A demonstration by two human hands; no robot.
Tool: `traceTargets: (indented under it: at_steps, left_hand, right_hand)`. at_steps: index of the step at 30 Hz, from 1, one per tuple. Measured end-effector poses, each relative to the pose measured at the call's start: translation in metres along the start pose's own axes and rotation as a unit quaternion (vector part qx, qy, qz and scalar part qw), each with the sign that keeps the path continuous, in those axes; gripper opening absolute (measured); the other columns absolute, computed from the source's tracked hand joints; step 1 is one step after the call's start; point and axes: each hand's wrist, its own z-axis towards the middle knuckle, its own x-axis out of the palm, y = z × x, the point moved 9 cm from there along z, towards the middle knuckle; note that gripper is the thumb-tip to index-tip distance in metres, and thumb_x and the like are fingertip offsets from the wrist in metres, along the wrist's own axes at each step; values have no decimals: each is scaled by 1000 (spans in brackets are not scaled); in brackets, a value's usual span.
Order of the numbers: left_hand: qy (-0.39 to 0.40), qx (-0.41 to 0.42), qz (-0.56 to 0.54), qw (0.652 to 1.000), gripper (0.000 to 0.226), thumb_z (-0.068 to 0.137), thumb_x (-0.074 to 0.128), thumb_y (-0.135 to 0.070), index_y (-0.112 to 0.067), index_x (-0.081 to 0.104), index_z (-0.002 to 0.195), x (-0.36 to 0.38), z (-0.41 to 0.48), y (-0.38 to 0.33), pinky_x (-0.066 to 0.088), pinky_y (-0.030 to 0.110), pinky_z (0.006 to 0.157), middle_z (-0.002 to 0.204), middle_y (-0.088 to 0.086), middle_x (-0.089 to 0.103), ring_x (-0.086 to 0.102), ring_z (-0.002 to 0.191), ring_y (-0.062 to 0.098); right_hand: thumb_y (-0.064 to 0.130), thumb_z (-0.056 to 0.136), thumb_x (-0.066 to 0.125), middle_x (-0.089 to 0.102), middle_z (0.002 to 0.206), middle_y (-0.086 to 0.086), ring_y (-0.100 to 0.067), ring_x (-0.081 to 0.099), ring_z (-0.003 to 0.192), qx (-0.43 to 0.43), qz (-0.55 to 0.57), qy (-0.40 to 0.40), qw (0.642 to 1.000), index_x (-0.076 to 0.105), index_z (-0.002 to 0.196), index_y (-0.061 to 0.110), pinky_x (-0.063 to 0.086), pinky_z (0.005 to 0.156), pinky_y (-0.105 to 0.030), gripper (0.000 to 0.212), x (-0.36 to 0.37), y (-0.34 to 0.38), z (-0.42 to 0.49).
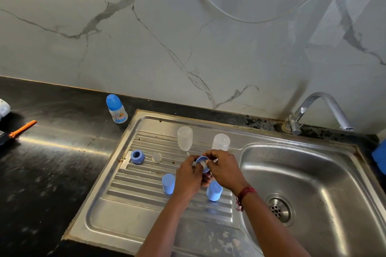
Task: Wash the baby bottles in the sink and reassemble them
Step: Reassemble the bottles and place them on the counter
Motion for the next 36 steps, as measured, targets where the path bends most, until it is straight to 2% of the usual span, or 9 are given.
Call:
traceTargets:
  at_steps: [5,9,14,19,24,28,30,32,36]
  left_hand:
    - [-16,39,58,997,16,102,46,-12,-20,59,104,0,-6,-11,61,33,58,83,11,72,71,64,23]
    - [-23,55,87,994,12,100,51,-12,-21,58,103,1,-6,-14,62,42,63,90,9,72,72,74,24]
    - [-38,67,145,986,20,94,61,-16,-23,46,105,-2,-4,-12,60,46,71,92,8,72,71,79,25]
    - [-62,105,227,966,28,90,69,-15,-15,49,111,-6,-4,-17,43,11,56,89,-1,68,54,65,6]
    - [-34,104,248,963,38,85,75,-16,-19,48,111,-2,-1,-16,40,11,56,90,-4,67,56,71,9]
    - [20,76,176,981,28,91,66,-8,-21,48,106,0,0,-14,49,13,55,90,0,68,65,67,6]
    - [25,61,105,992,17,95,57,-4,-17,51,106,-1,-2,-15,57,23,58,90,8,71,70,66,9]
    - [15,47,46,998,14,97,54,-3,-16,54,103,-2,-3,-15,61,33,61,88,14,72,72,66,17]
    - [-29,29,10,999,9,97,56,-4,-13,55,99,-8,-7,-16,57,25,54,82,14,73,72,60,18]
  right_hand:
    - [-5,88,53,72,96,-1,-16,70,85,-6,-8,0,1000,73,102,10,57,80,-25,29,1,3,-2]
    - [-6,85,56,67,86,4,-11,64,79,3,-7,-28,1000,71,96,11,50,68,-11,25,-1,-1,-4]
    - [-4,84,62,67,85,2,-14,66,77,18,40,-6,999,68,96,13,55,69,-17,21,-1,-4,-6]
    - [-1,74,76,71,84,-7,-19,70,76,35,59,27,997,68,97,10,61,70,-29,26,-2,-5,-5]
    - [2,73,79,66,70,2,-10,65,66,30,16,0,999,67,86,13,53,60,-15,21,-7,-1,-2]
    - [2,74,78,67,72,0,-17,69,72,50,17,-13,999,65,83,14,60,70,-33,21,-6,-6,-2]
    - [5,74,79,69,74,-4,-20,70,73,53,32,-28,998,67,85,11,61,70,-36,18,-7,-8,-3]
    - [6,76,78,70,74,-5,-18,70,70,57,44,-40,997,68,88,9,61,68,-35,16,-7,-8,-3]
    - [9,78,77,63,67,3,-8,61,62,51,41,-37,997,69,88,9,56,61,-23,12,-6,-4,-2]
